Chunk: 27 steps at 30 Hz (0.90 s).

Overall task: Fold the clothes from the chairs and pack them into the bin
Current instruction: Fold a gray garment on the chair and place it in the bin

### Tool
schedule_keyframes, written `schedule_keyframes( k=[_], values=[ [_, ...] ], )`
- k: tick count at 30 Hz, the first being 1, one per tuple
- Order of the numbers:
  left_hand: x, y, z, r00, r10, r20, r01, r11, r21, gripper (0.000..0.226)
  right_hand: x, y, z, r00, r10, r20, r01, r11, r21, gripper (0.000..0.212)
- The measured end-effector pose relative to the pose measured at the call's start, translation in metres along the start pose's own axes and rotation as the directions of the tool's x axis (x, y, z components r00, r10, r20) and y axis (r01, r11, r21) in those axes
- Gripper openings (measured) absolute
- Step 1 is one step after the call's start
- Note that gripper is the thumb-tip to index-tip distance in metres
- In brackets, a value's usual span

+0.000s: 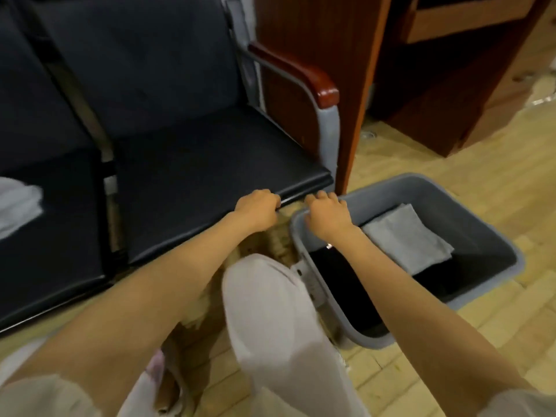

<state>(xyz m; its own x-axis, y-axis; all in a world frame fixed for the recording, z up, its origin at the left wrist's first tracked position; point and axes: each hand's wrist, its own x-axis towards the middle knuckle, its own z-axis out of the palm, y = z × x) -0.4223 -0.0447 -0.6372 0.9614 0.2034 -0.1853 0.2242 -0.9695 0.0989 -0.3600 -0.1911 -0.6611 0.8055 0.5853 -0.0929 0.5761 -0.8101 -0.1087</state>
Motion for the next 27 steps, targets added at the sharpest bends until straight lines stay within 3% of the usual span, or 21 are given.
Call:
schedule_keyframes(
  k=[6,14,23,27],
  values=[
    [-0.068,-0.113,-0.047,0.962,-0.223,-0.158,0.216,0.975,-0.059,0.032,0.026,-0.117,-0.055,0.929,-0.336,-0.158,0.334,0.942,-0.04,0.043],
    [-0.146,-0.261,-0.056,0.814,-0.538,-0.219,0.519,0.843,-0.14,0.036,0.059,-0.277,-0.062,0.748,-0.659,-0.081,0.652,0.752,-0.099,0.045],
    [-0.178,-0.408,-0.02,0.607,-0.792,-0.058,0.78,0.609,-0.143,0.048,0.118,-0.437,-0.014,0.639,-0.761,0.113,0.769,0.637,-0.056,0.05],
    [-0.179,-0.463,0.003,0.522,-0.848,-0.092,0.817,0.527,-0.235,0.055,0.148,-0.488,0.012,0.62,-0.764,0.179,0.779,0.627,-0.025,0.05]
  ],
)
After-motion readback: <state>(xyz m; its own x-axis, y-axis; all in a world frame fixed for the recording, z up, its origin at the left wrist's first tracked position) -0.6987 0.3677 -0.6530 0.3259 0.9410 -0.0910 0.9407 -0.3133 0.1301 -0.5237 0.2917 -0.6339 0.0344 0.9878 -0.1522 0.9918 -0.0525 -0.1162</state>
